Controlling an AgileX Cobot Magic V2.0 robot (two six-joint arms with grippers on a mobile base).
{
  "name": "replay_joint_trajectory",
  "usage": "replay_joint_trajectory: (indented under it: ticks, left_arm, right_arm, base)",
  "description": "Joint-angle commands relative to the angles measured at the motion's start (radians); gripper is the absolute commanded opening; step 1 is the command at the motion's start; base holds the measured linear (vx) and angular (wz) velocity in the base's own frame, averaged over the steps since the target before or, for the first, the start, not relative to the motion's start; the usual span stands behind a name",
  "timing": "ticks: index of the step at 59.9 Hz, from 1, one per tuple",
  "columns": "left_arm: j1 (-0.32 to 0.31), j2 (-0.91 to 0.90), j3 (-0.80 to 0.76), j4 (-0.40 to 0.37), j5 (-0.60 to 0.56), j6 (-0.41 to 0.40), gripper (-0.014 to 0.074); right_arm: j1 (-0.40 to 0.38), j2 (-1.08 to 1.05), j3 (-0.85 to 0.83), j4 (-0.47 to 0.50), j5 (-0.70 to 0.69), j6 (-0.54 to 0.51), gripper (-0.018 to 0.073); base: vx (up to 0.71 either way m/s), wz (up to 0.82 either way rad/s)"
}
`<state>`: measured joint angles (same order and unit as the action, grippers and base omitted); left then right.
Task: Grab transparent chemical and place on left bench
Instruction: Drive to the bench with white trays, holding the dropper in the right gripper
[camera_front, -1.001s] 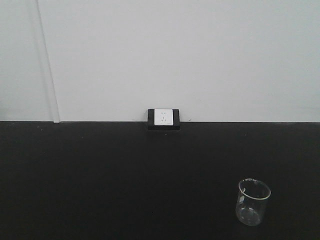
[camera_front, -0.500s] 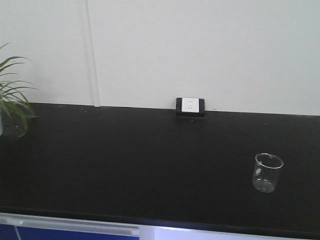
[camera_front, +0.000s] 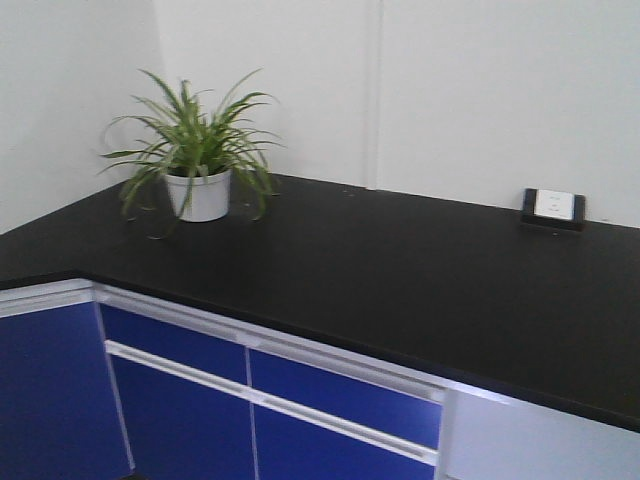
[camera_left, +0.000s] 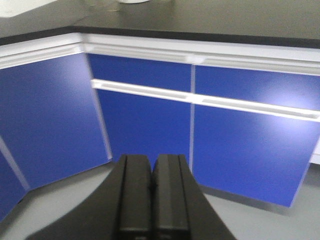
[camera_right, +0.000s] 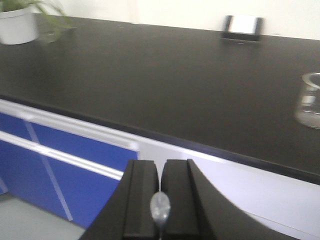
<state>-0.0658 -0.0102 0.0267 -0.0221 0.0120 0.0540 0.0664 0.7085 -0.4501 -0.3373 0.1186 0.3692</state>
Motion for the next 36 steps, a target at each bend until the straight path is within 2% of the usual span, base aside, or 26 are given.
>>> replay_joint_trajectory:
  ticks: [1,36]
  left_arm:
    - [-0.002,-0.019,0.016,-0.001,-0.078,-0.008,-0.0003]
    - [-0.002,-0.019,0.016,-0.001,-0.078,-0.008,-0.0003]
  right_arm:
    - [0.002,-0.005,-0.035,-0.008,-0.076,0.000,-0.0003]
    - [0.002,-0.005,-0.035,-0.009,-0.076,0.000,-0.0003]
  base:
    - [-0.27,0.70]
    - [-0.22,0.58]
